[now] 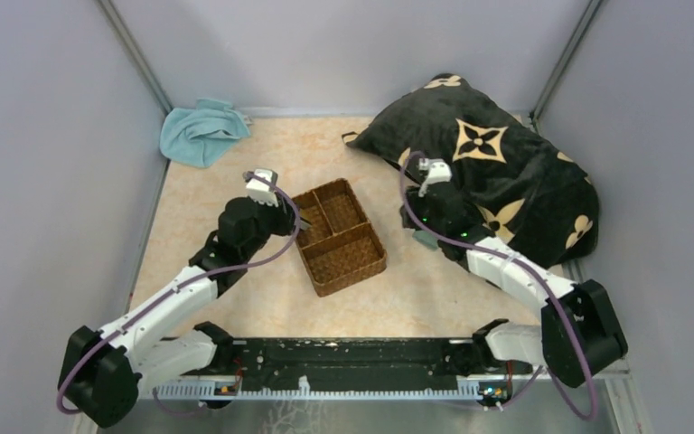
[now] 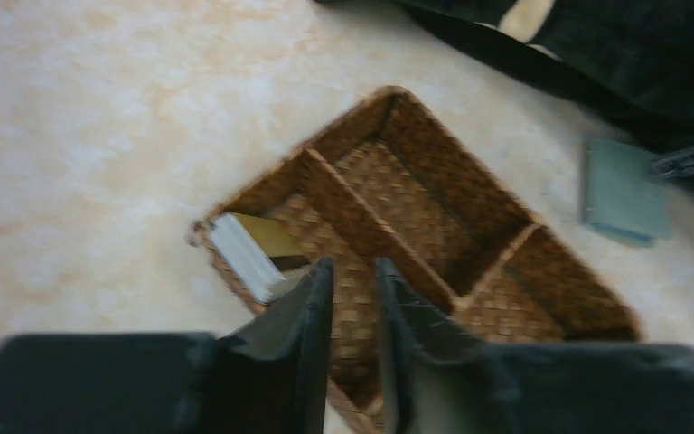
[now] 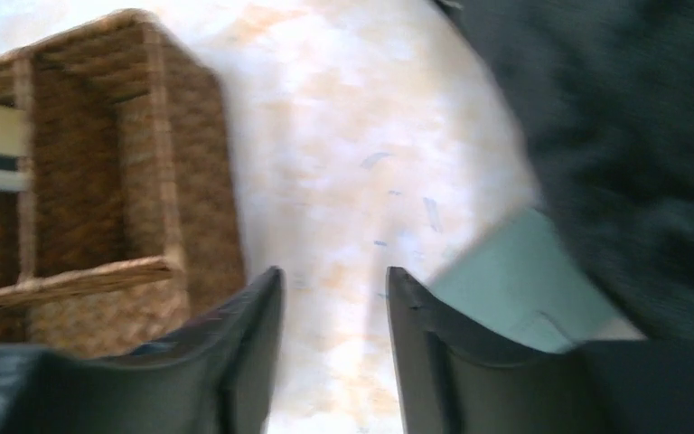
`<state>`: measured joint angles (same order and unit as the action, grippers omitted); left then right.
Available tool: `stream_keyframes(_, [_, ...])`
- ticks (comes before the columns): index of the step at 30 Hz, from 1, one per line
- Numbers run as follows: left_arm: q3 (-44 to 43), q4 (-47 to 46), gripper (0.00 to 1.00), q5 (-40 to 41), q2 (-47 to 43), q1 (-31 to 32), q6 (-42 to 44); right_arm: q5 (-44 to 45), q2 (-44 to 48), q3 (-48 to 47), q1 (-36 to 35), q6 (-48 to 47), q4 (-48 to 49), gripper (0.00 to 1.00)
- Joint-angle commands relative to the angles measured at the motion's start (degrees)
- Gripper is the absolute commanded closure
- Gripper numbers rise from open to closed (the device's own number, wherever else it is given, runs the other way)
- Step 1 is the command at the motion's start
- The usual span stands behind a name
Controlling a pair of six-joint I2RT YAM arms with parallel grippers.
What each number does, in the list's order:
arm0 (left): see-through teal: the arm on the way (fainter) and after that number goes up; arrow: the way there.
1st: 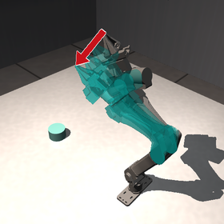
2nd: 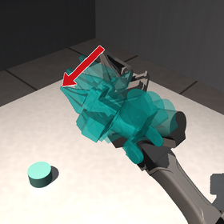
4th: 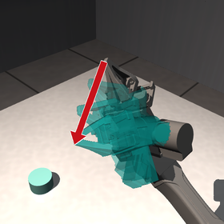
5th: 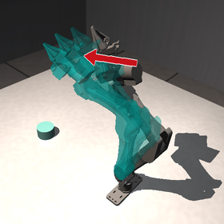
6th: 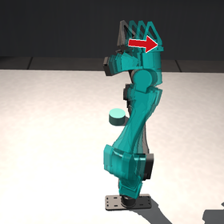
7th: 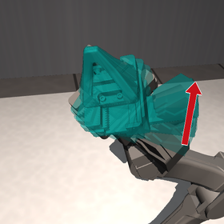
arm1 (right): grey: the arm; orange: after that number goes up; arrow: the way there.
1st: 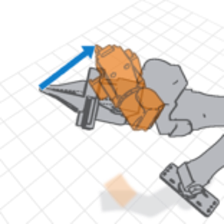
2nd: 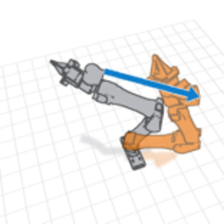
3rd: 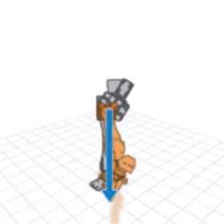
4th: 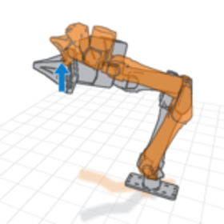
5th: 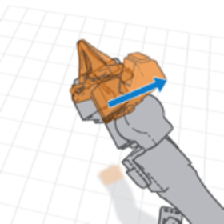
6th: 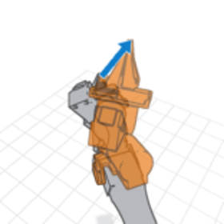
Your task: Take the credit cards out of the card holder
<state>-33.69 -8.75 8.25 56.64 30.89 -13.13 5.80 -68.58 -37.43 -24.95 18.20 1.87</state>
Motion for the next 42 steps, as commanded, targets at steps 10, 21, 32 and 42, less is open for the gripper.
stream_keyframes(10, [1.9, 5.5, 0.18, 5.6, -6.1, 3.5, -1.5, 0.9, -15.3, -19.5, -13.0, -8.1, 0.0, 0.37])
stream_keyframes(21, [3.3, 8.3, 0.06, 9.0, -10.8, 3.5, -2.7, -1.2, -27.8, -29.1, -13.7, -9.3, -3.8, 0.57])
stream_keyframes(32, [3.9, 8.8, 0.0, 9.5, -11.2, 3.5, -2.2, -0.4, -32.0, -29.8, -14.5, -8.8, -3.7, 0.68])
stream_keyframes(42, [3.8, 10.2, 0.0, 8.9, -12.0, 3.5, -2.1, 2.2, -35.5, -34.5, -14.5, -8.1, -7.1, 1.0])
